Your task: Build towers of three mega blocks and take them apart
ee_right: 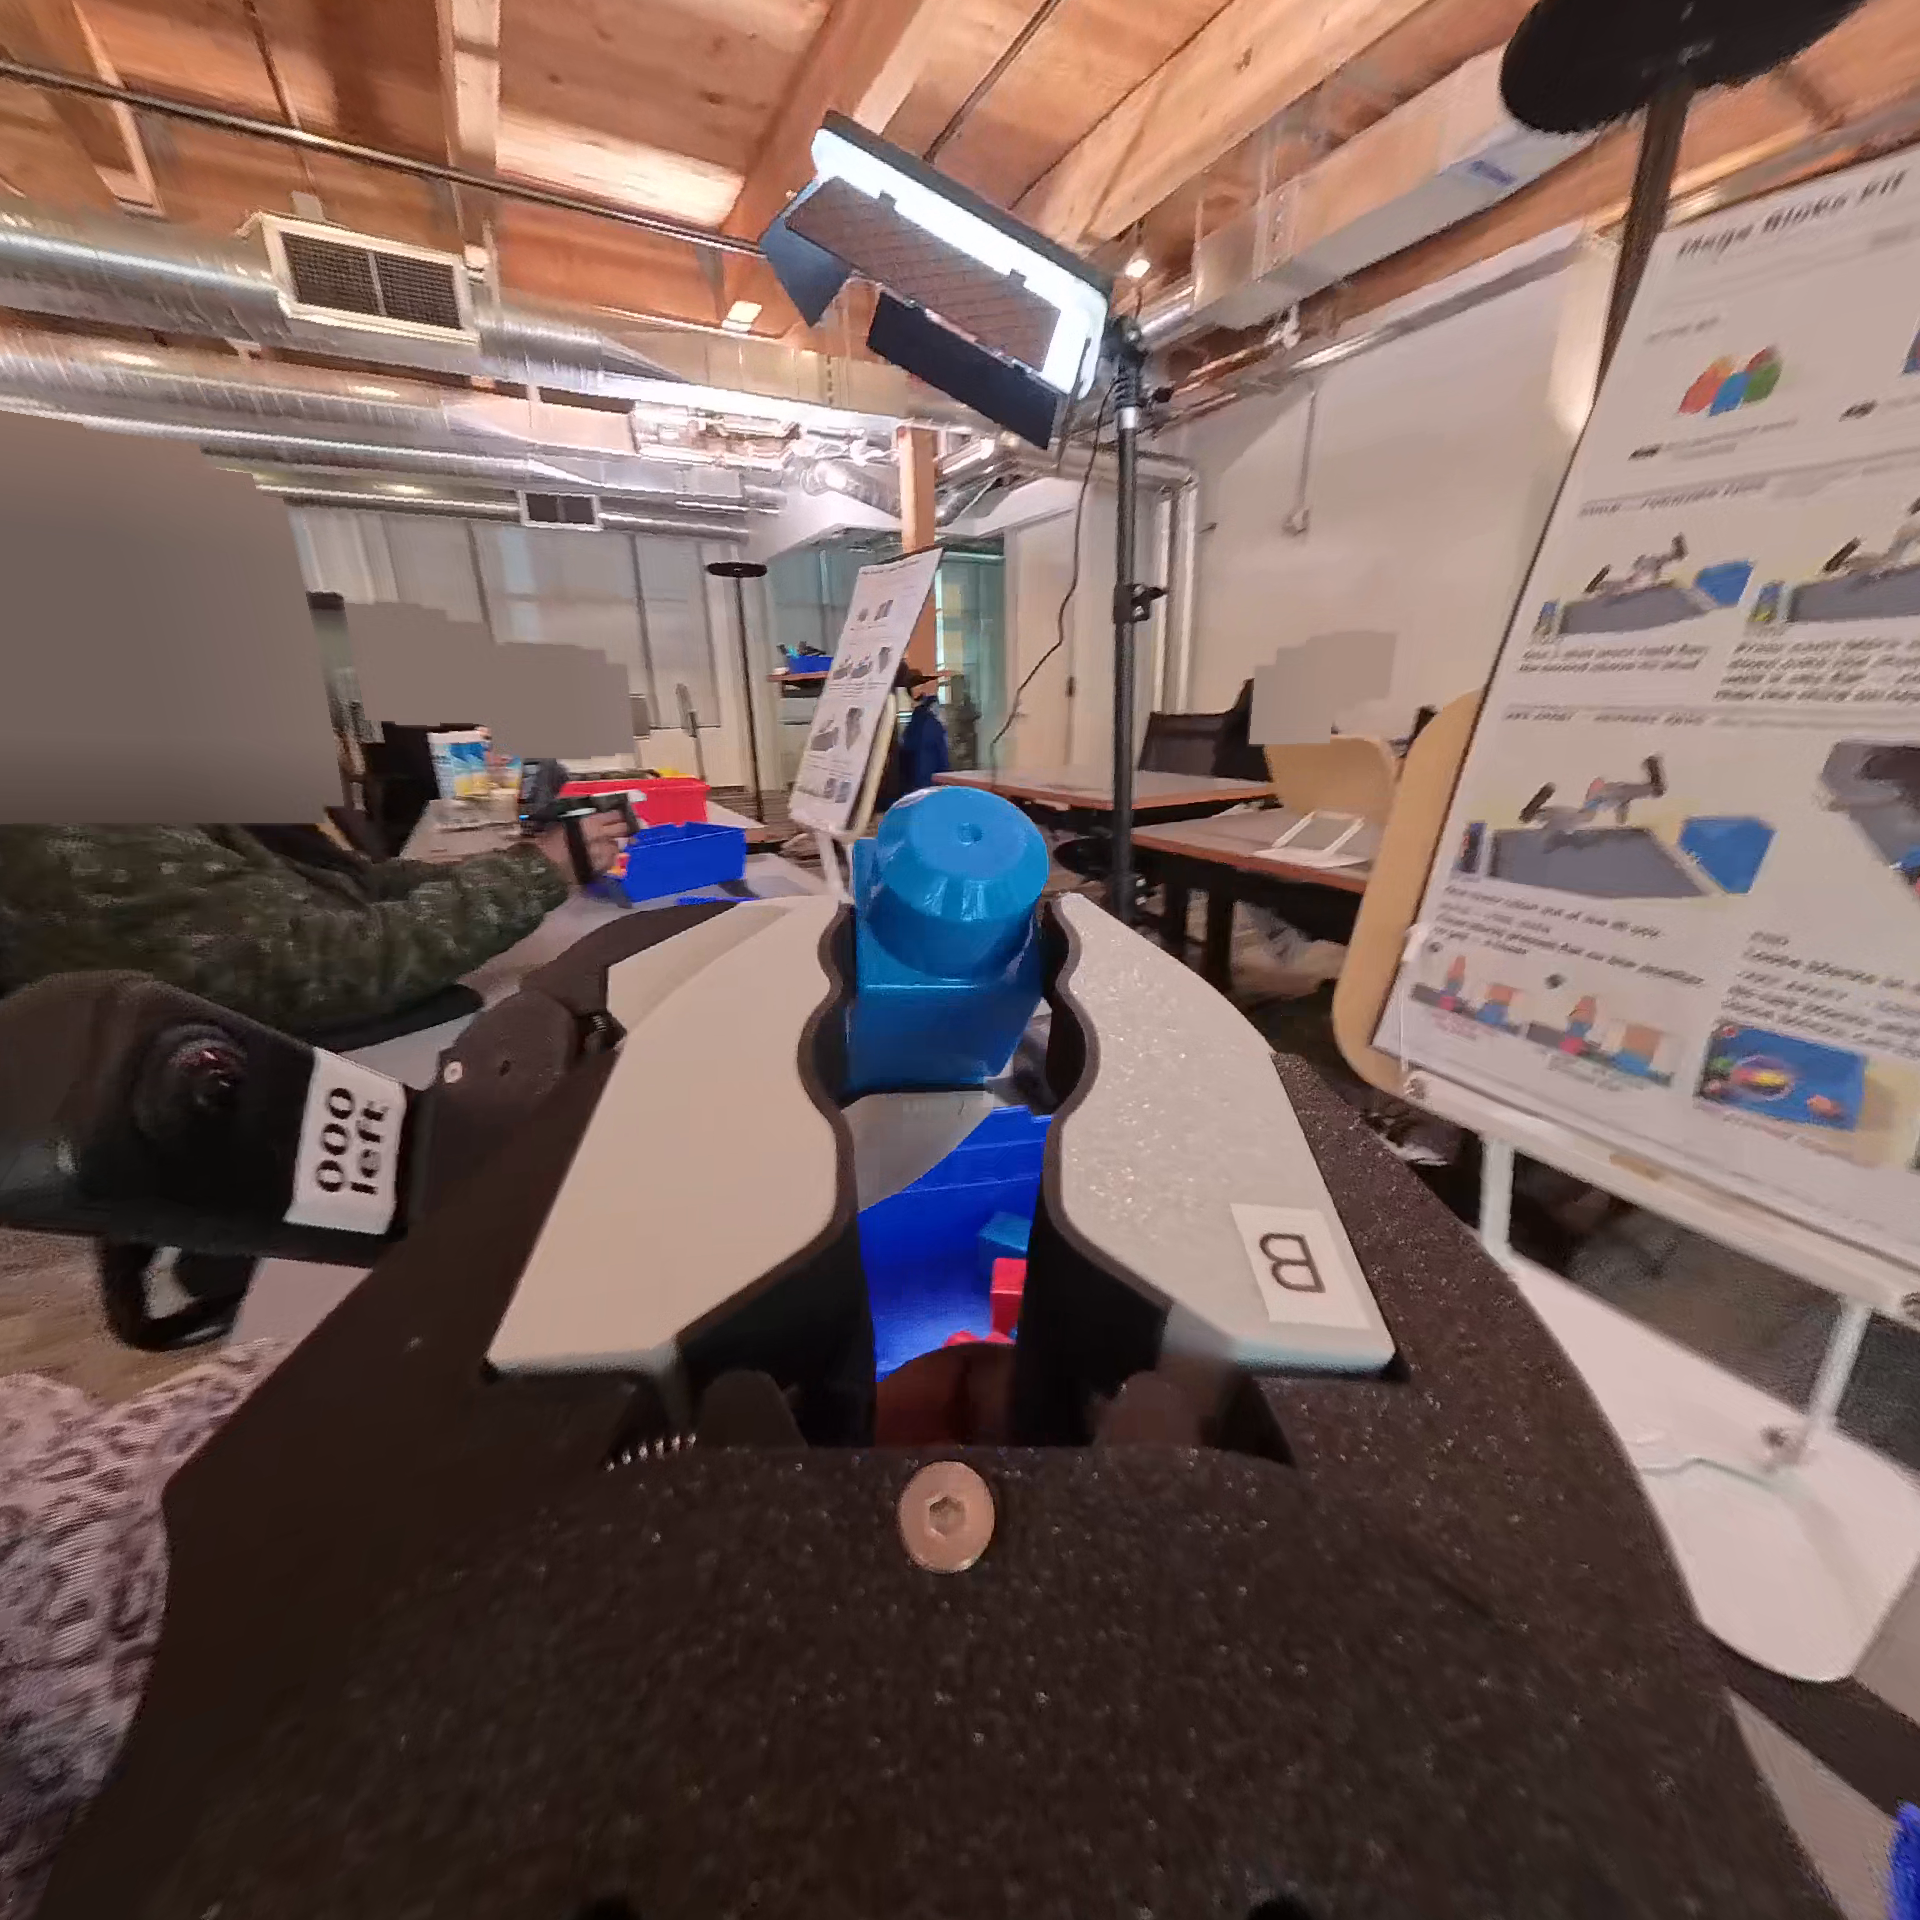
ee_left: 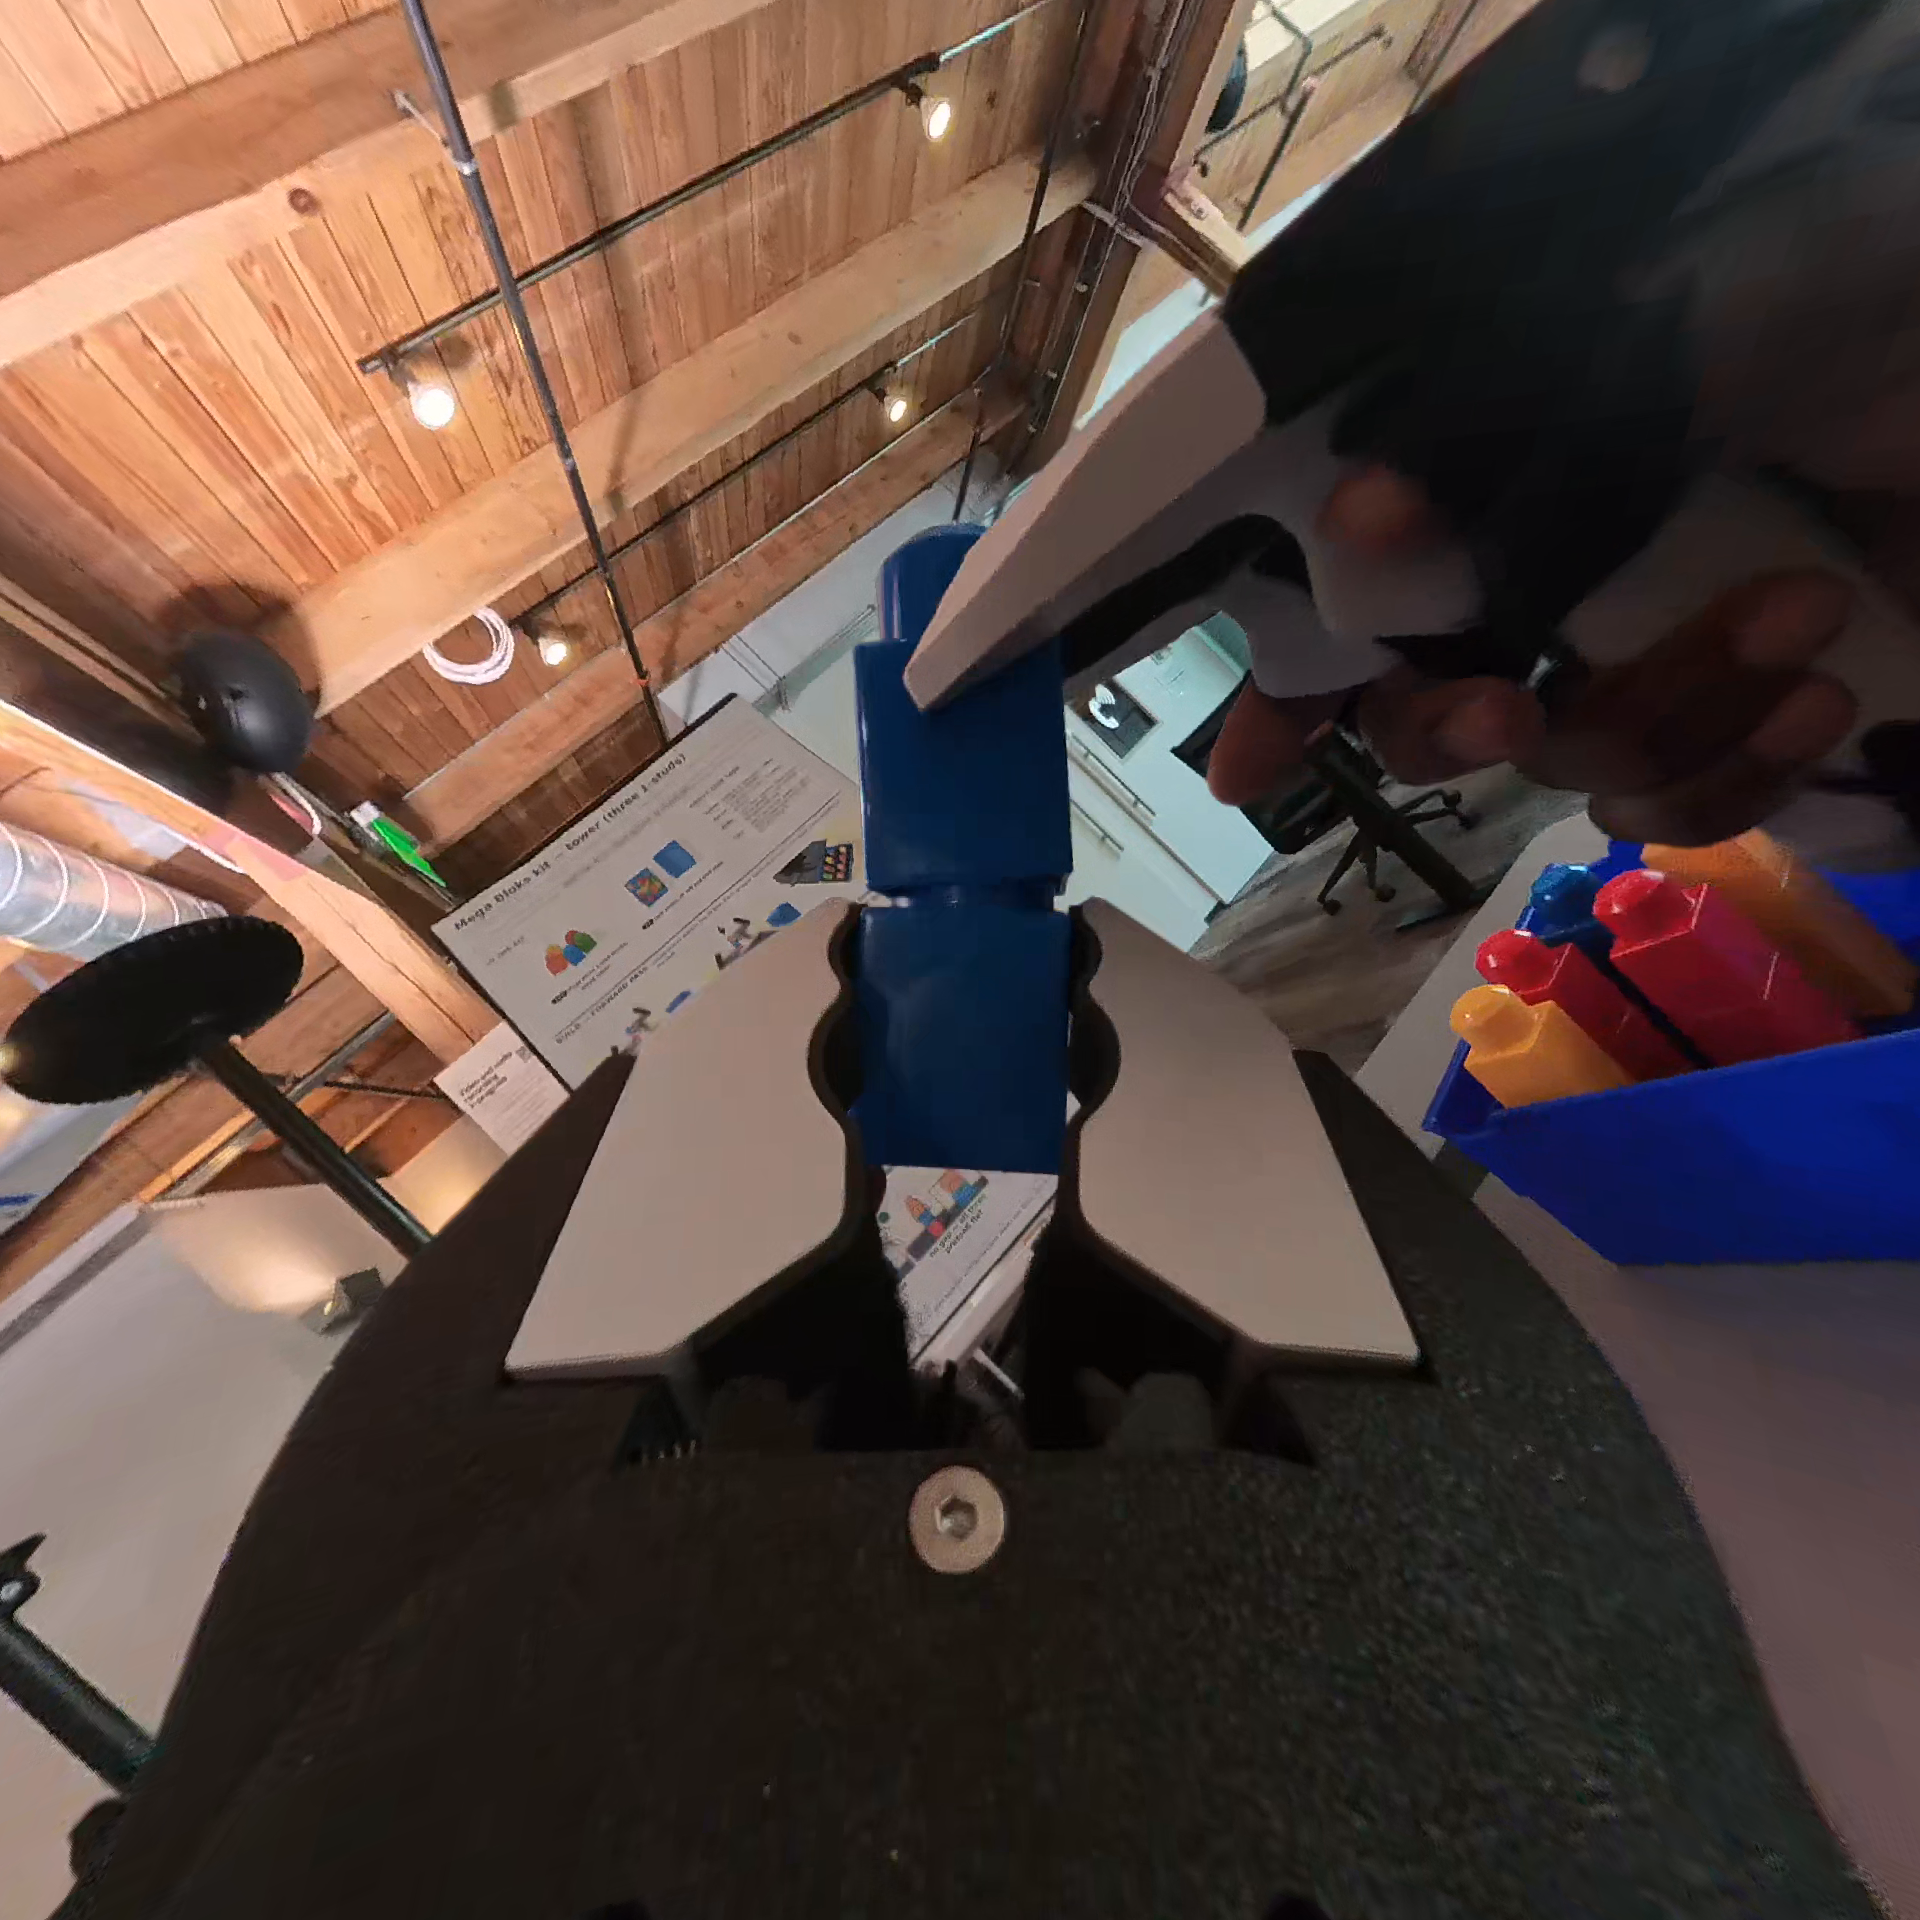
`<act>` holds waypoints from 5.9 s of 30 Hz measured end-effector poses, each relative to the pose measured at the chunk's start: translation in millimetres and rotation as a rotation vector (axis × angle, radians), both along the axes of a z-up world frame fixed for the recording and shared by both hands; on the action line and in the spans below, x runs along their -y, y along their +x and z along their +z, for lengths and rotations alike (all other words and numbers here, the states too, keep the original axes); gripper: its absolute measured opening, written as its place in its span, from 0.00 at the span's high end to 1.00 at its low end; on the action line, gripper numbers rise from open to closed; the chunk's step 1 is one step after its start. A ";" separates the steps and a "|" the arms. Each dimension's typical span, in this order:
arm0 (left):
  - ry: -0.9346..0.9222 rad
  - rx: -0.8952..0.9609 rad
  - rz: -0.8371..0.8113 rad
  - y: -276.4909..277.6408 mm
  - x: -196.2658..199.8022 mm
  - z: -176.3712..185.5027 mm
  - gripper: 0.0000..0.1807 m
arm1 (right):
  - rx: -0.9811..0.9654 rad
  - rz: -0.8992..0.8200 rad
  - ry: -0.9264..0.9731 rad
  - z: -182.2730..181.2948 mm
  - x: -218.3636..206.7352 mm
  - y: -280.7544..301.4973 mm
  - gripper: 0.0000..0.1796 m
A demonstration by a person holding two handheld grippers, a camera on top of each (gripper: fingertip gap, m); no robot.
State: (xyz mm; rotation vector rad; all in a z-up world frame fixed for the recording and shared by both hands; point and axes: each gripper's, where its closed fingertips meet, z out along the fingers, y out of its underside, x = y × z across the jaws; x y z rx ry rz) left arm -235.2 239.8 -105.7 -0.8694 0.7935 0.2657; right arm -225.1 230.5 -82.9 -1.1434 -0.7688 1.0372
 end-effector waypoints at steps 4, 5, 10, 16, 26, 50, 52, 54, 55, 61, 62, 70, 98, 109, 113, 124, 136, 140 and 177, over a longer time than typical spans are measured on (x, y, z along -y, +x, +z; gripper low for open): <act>0.030 0.025 -0.025 -1.2 5.0 3.8 0.81 | -0.025 0.066 -0.066 -1.4 3.0 -2.8 0.81; 0.030 0.038 -0.028 -1.9 5.5 4.8 0.81 | -0.038 0.077 -0.080 -1.0 3.2 -3.8 0.81; 0.041 0.030 -0.026 -2.7 5.2 3.6 0.81 | -0.026 0.087 -0.094 -4.3 2.9 -5.7 0.81; 0.015 -0.016 -0.036 0.7 7.9 6.8 0.79 | -0.062 0.116 -0.070 0.8 4.2 -0.6 0.81; 0.003 -0.113 0.051 -9.5 6.4 3.9 0.80 | -0.087 0.145 -0.076 4.9 7.7 4.7 0.81; -0.007 -0.108 -0.004 -7.3 9.7 3.0 0.80 | -0.049 0.142 -0.027 1.5 9.9 4.2 0.81; -0.047 0.032 -0.028 -5.0 5.0 9.4 0.80 | -0.150 0.046 0.052 14.8 5.1 5.1 0.77; -0.060 0.237 -0.049 -9.3 2.4 19.5 0.80 | -0.130 -0.006 0.103 12.6 3.6 -2.3 0.74; -0.080 0.325 -0.088 -10.4 3.1 22.4 0.80 | -0.078 -0.003 0.095 6.0 2.5 -9.5 0.69; -0.094 0.384 -0.121 -9.2 3.5 23.0 0.80 | -0.082 0.025 0.069 -0.2 4.1 -25.1 0.76; -0.101 0.386 -0.127 -7.5 3.0 21.9 0.80 | -0.070 0.046 0.063 -2.0 6.4 -27.4 0.79; -0.320 0.111 -0.276 4.5 0.8 -9.8 0.70 | 0.101 -0.045 0.113 -12.3 -4.6 -5.9 0.81; -0.426 0.915 -1.205 -47.1 39.6 50.3 0.80 | -0.069 0.357 -0.035 -18.5 30.5 -53.5 0.79; -0.461 0.814 -1.257 -43.0 49.0 48.1 0.80 | -0.053 0.370 0.044 -16.0 40.0 -49.9 0.80; -0.554 0.710 -1.222 -42.1 55.0 46.3 0.80 | -0.055 0.365 0.080 -12.4 45.0 -49.7 0.80; -0.684 0.548 -0.076 -171.2 -20.9 -27.8 0.71 | -0.126 0.236 0.087 2.4 21.1 -11.4 0.80; -1.274 0.446 0.242 -156.7 -110.0 -221.2 0.75 | -0.119 0.101 0.120 9.4 6.3 23.0 0.80; -1.355 0.358 0.374 -166.6 -120.6 -274.9 0.78 | -0.128 0.068 0.134 13.7 5.6 32.8 0.80; -0.740 -0.131 -0.803 -52.2 72.9 -67.4 0.81 | 0.146 0.486 0.266 -33.0 64.0 -2.5 0.80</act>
